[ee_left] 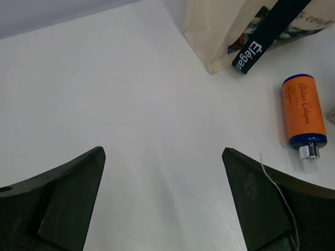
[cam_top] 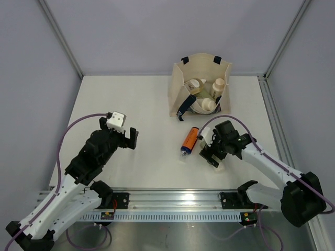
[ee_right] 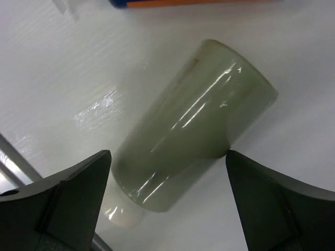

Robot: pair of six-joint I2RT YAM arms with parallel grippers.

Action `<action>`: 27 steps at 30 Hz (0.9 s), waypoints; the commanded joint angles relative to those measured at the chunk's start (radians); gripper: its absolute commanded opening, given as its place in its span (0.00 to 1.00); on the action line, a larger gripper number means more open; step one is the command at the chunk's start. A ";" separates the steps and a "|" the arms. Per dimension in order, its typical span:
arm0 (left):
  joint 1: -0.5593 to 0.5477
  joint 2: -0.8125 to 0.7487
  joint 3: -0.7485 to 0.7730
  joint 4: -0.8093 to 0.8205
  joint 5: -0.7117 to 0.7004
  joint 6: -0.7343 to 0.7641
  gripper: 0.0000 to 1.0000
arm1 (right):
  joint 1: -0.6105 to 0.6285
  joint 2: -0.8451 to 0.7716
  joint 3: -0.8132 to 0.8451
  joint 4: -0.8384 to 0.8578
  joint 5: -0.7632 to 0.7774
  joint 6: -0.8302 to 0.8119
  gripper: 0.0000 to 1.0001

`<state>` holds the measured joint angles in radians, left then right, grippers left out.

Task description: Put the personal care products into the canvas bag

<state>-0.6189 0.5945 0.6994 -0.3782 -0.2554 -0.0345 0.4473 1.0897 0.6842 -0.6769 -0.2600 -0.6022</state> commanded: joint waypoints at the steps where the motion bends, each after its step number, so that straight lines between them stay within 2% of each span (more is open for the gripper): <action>1: 0.004 -0.015 -0.044 -0.002 -0.025 -0.019 0.99 | 0.101 0.082 -0.026 0.164 0.195 0.143 1.00; 4: 0.004 -0.018 -0.049 0.002 -0.044 -0.013 0.99 | 0.145 0.136 -0.038 0.206 0.287 0.147 0.99; 7: 0.004 -0.013 -0.047 -0.002 -0.059 -0.007 0.99 | 0.165 0.240 -0.022 0.212 0.312 0.140 1.00; 11: 0.004 -0.015 -0.047 -0.007 -0.059 -0.002 0.99 | 0.169 0.346 0.034 0.183 0.275 0.131 0.99; 14: 0.004 -0.016 -0.048 -0.008 -0.061 0.002 0.99 | 0.171 0.389 0.084 0.139 0.234 0.099 0.91; 17: 0.004 -0.019 -0.049 -0.010 -0.059 0.004 0.99 | 0.171 0.406 0.103 0.096 0.186 0.062 0.64; 18: 0.004 -0.019 -0.048 -0.010 -0.058 0.005 0.99 | 0.169 0.406 0.113 0.083 0.173 0.047 0.41; 22: 0.004 -0.030 -0.049 -0.010 -0.051 0.005 0.99 | 0.153 0.360 0.118 0.037 0.156 0.019 0.00; 27: 0.004 -0.042 -0.052 -0.005 -0.022 0.008 0.99 | 0.081 0.187 0.129 -0.047 -0.003 -0.065 0.00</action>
<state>-0.6182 0.5690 0.6453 -0.4183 -0.2855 -0.0414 0.5724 1.4071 0.7773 -0.6487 -0.1349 -0.5865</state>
